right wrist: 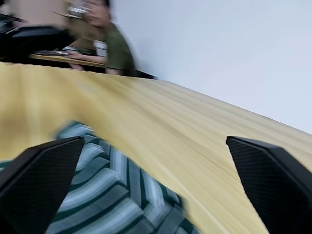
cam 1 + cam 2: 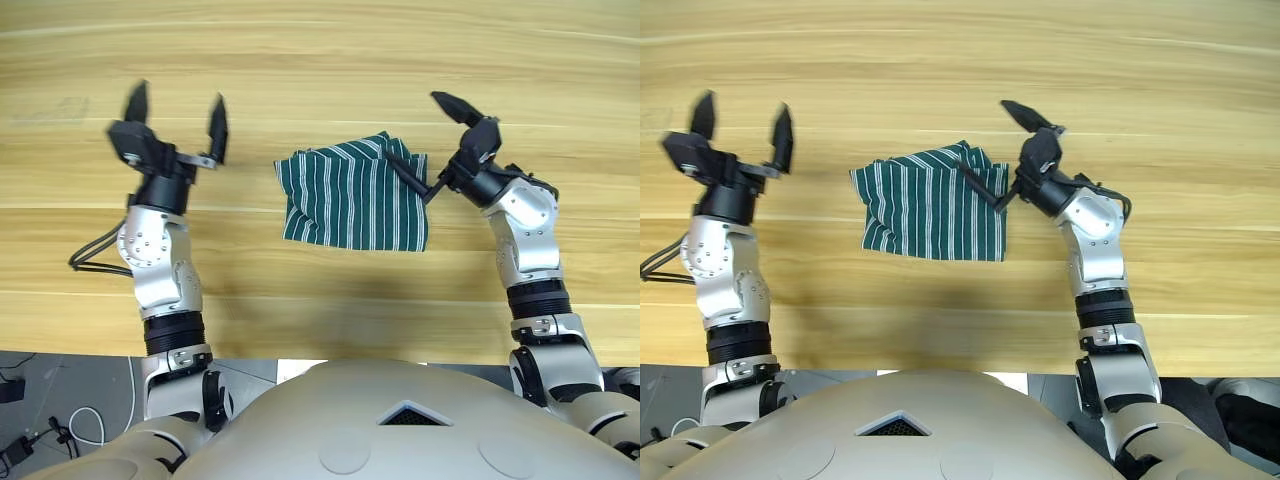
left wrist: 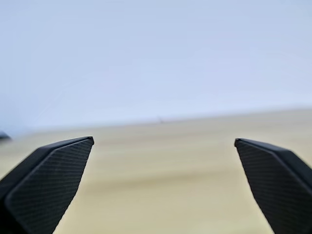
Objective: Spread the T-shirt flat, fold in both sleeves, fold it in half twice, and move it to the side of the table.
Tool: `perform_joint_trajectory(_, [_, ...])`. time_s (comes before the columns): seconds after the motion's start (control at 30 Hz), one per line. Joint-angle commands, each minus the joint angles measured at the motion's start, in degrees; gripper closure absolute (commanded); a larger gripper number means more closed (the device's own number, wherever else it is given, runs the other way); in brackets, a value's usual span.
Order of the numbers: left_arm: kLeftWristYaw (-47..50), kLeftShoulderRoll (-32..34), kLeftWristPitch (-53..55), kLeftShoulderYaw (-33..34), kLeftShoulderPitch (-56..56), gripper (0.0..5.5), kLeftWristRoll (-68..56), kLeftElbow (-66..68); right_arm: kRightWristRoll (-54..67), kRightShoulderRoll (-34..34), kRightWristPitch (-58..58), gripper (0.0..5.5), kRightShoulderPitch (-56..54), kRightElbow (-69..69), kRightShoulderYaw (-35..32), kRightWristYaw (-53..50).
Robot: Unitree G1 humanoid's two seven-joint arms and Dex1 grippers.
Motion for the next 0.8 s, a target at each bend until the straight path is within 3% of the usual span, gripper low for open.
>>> perform_joint_trajectory(0.03, [3.4, -1.7, 0.1, 1.2, 1.2, 0.15, -0.8, -5.8, -3.8, 1.6, -0.8, 0.10, -6.9, 5.0, 4.8, 3.7])
perform_joint_trajectory(0.27, [5.8, -2.9, 2.3, -0.1, 1.0, 0.15, -0.8, -9.8, -19.5, 5.2, -12.0, 0.10, -20.1, 26.5, 15.4, 4.0])
perform_joint_trajectory(0.5, [5.5, -4.3, 2.1, -2.8, 0.8, 0.15, -0.8, -9.7, -28.4, 9.2, -18.2, 0.10, -29.2, 44.3, 18.7, -2.3])
perform_joint_trajectory(0.63, [4.9, -4.2, 1.6, -3.7, 1.9, 0.15, -0.5, -9.5, -31.9, 6.4, -17.9, 0.10, -31.6, 52.5, 18.2, -9.7])
perform_joint_trajectory(0.8, [5.1, -4.3, 1.9, -3.7, 3.5, 0.15, -0.3, -10.5, -29.0, -4.9, -12.9, 0.10, -30.8, 58.5, 11.4, -15.9])
